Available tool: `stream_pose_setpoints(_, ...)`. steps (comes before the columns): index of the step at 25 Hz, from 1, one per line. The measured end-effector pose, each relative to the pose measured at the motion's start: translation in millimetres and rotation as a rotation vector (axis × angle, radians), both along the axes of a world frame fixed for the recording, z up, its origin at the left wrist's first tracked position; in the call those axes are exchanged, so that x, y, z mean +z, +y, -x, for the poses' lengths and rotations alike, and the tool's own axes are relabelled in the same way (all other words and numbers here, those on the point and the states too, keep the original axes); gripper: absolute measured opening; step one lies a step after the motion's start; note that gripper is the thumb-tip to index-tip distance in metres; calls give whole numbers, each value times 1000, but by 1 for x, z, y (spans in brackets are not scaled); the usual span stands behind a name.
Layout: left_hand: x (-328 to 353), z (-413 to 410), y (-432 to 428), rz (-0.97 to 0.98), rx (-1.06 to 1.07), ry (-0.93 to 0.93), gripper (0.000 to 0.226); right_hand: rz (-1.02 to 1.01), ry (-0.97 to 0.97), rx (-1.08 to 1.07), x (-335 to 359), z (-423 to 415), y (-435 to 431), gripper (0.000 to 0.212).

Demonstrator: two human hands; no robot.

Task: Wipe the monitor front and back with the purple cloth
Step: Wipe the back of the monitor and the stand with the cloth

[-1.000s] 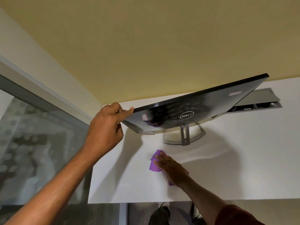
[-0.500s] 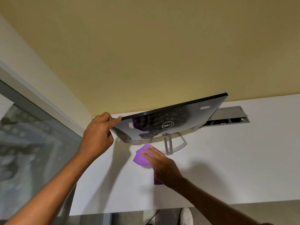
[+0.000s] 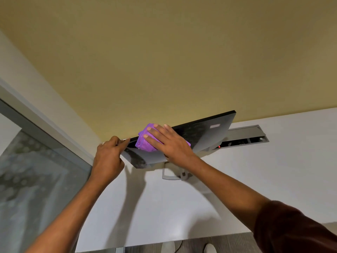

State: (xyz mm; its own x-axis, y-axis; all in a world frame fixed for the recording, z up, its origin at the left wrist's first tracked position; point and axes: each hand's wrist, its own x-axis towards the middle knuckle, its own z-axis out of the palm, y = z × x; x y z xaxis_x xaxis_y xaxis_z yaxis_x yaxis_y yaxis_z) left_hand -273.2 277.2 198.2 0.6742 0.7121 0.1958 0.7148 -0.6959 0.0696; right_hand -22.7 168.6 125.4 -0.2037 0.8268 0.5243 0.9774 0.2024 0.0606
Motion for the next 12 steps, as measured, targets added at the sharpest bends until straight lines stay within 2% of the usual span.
stream_pose_setpoints(3, 3, -2, 0, -5, 8, 55, 95, -44, -43, -37, 5, -28, -9, 88)
stream_pose_setpoints(6, 5, -2, -5, -9, 21, 79, 94, -62, -4, -102, 7, -61, -21, 76)
stream_pose_setpoints(7, 5, -1, -6, -7, 22, 82, 94, -62, 8, -124, 7, -74, -26, 77)
stream_pose_setpoints(10, 4, -1, -6, 4, 21, 81, 95, -31, 39, -189, 8, -112, -45, 98)
stream_pose_setpoints(12, 4, -1, -6, 8, 22, 85, 94, -24, 66, -238, 8, -134, -59, 97)
